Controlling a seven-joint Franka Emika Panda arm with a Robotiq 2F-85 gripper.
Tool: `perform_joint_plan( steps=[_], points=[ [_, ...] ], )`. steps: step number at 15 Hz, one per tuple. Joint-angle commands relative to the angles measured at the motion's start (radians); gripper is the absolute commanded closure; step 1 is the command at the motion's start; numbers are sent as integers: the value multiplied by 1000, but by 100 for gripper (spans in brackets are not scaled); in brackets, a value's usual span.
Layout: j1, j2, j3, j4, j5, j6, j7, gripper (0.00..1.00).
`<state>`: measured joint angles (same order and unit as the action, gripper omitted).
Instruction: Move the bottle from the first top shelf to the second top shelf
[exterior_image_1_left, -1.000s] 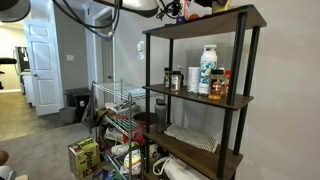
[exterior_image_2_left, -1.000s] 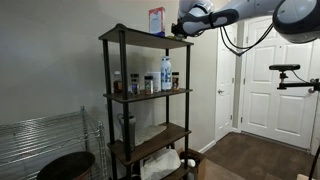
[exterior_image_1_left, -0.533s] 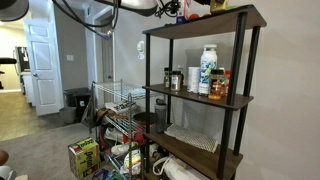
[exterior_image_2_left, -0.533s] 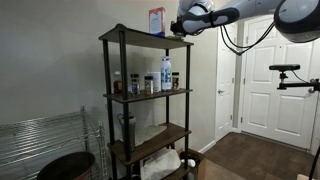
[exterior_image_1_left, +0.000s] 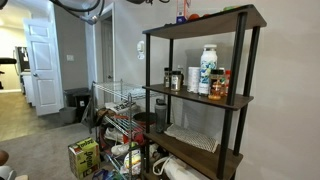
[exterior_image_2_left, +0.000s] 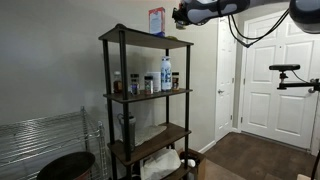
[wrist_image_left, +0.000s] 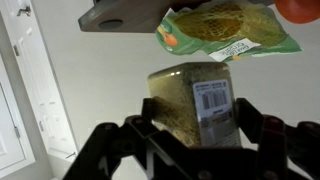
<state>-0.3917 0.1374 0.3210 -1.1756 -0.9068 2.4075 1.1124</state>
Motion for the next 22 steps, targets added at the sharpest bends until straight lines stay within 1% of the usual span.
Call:
perform_joint_plan(
  steps=[1, 5, 8, 13, 14, 18, 20, 22],
  points=[
    [-34, -99, -9, -130, 48, 77, 10, 43],
    [-49, -168, -18, -251, 116, 152, -10, 43],
    [-52, -221, -37, -350, 178, 187, -33, 43],
    [-46, -344, -87, -548, 217, 220, -41, 43],
    [67, -365, -197, -580, 200, 213, -35, 43],
    [129, -438, -266, -690, 180, 208, -30, 43],
    [145, -459, -279, -726, 175, 217, -29, 43],
    [142, -458, -279, -744, 143, 278, 4, 43]
  ],
)
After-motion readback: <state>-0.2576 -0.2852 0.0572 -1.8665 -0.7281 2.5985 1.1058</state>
